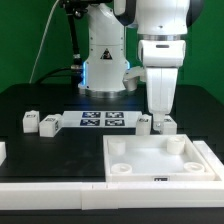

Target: Assemble one leg

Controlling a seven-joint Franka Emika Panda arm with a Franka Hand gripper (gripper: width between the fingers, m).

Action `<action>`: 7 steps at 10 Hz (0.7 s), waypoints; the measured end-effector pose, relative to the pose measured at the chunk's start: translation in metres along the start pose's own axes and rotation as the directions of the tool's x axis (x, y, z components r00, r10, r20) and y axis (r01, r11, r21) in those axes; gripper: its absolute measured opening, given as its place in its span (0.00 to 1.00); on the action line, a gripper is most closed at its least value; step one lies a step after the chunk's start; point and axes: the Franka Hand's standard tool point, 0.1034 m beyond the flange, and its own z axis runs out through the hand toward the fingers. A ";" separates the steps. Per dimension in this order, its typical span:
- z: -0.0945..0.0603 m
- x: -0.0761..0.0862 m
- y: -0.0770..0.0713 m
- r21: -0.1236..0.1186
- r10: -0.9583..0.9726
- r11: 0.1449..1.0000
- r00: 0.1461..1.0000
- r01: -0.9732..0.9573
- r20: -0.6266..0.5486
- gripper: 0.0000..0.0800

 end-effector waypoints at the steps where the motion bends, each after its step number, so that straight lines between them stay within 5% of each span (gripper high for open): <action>1: 0.001 0.000 -0.003 0.004 0.152 0.988 0.988 -0.152 -0.001 0.81; 5: 0.011 0.004 -0.031 0.039 0.622 0.781 0.782 -0.623 0.028 0.81; 7: 0.014 0.013 -0.042 0.053 0.832 0.549 0.552 -0.834 0.053 0.81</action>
Offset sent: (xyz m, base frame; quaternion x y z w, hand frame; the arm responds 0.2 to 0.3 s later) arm -0.0271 0.0076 -0.0071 0.0111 -0.0152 0.3775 0.9258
